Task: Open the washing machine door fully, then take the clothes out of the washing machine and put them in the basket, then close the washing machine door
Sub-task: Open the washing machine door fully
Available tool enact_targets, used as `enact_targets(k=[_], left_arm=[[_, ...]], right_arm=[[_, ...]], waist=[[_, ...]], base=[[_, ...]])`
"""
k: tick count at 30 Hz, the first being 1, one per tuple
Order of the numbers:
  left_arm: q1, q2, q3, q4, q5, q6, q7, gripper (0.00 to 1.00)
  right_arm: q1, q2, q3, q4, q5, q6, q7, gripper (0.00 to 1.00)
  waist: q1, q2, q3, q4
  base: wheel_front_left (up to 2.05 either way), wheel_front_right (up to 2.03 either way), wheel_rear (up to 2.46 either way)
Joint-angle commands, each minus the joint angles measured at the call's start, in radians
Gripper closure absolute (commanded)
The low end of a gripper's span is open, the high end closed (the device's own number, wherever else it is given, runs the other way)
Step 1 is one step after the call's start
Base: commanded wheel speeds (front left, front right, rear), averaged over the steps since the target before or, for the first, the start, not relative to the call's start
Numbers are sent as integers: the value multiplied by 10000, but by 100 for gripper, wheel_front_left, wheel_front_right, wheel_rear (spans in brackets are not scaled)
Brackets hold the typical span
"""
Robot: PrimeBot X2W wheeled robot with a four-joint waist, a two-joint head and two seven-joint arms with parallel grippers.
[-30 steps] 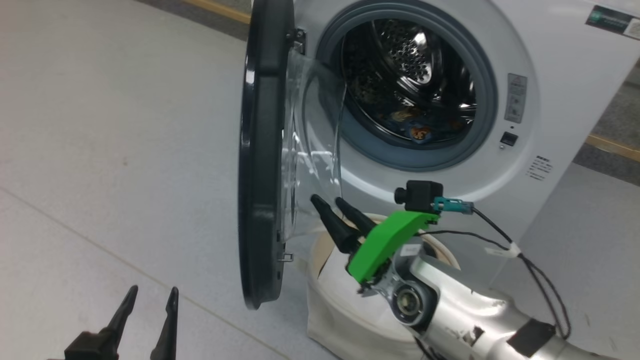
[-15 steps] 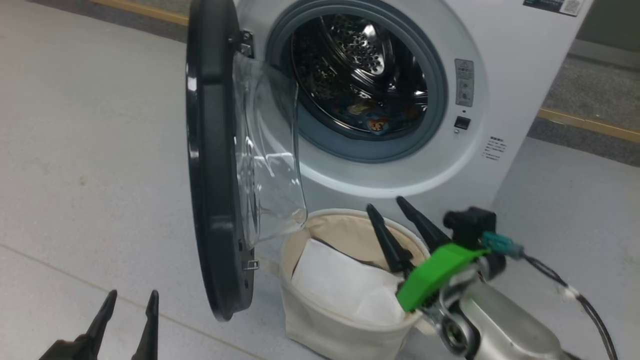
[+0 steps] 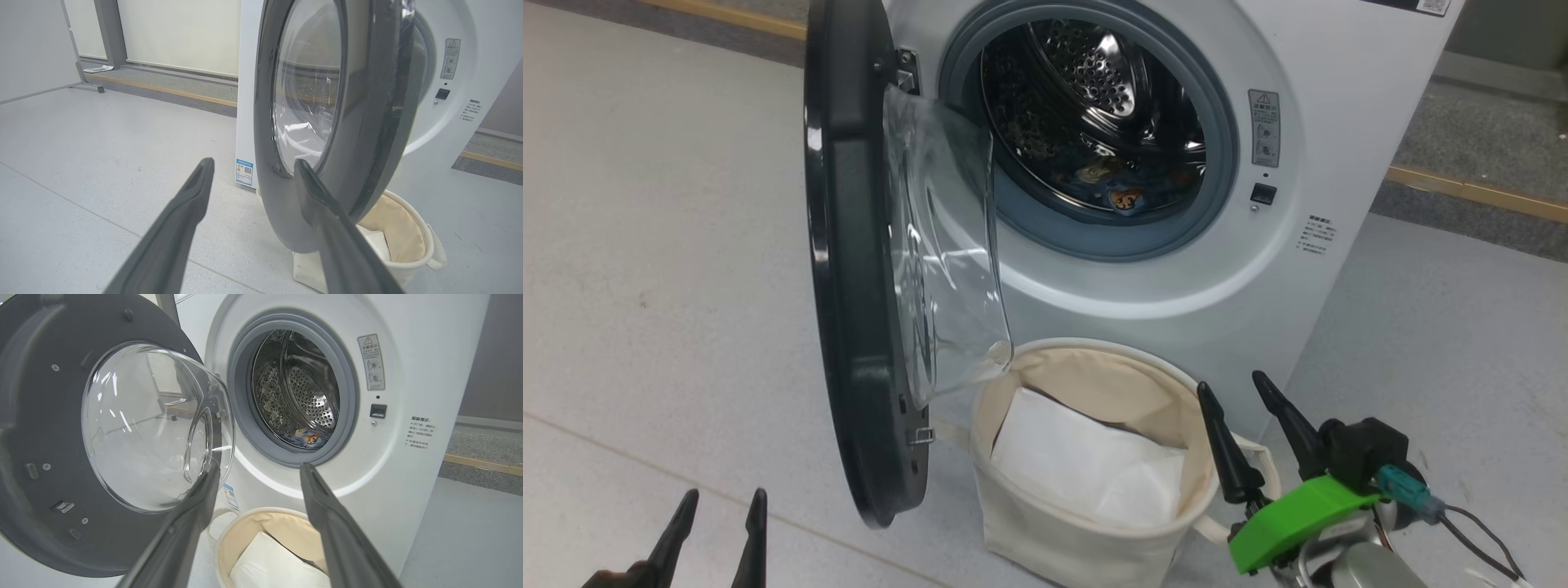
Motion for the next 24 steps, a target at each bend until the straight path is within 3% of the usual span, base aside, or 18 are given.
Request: enact_targets(k=[1, 13, 14, 15, 24], left_arm=[[-345, 265, 444, -381, -72, 44, -18, 0], [-564, 210, 301, -316, -162, 39, -64, 0], [-651, 162, 280, -409, -157, 55, -176, 91], [-688, 123, 274, -470, -166, 70, -226, 100], [-1738, -402, -308, -2480, 23, 284, -130, 100]], right_arm=[[-108, 109, -116, -608, -203, 12, 149, 0], [382, 449, -511, -1369, -495, 12, 631, 0], [403, 492, -531, -1409, -527, 12, 665, 0], [411, 518, -550, -1419, -537, 12, 672, 0], [446, 768, -732, -1364, -511, 12, 620, 0]], waist=[[0, 0, 25, -2], [0, 0, 105, 121], [0, 0, 120, 136], [0, 0, 123, 143], [0, 0, 141, 207]], base=[[0, 0, 0], [0, 0, 0], [0, 0, 0], [0, 0, 0], [0, 0, 0]])
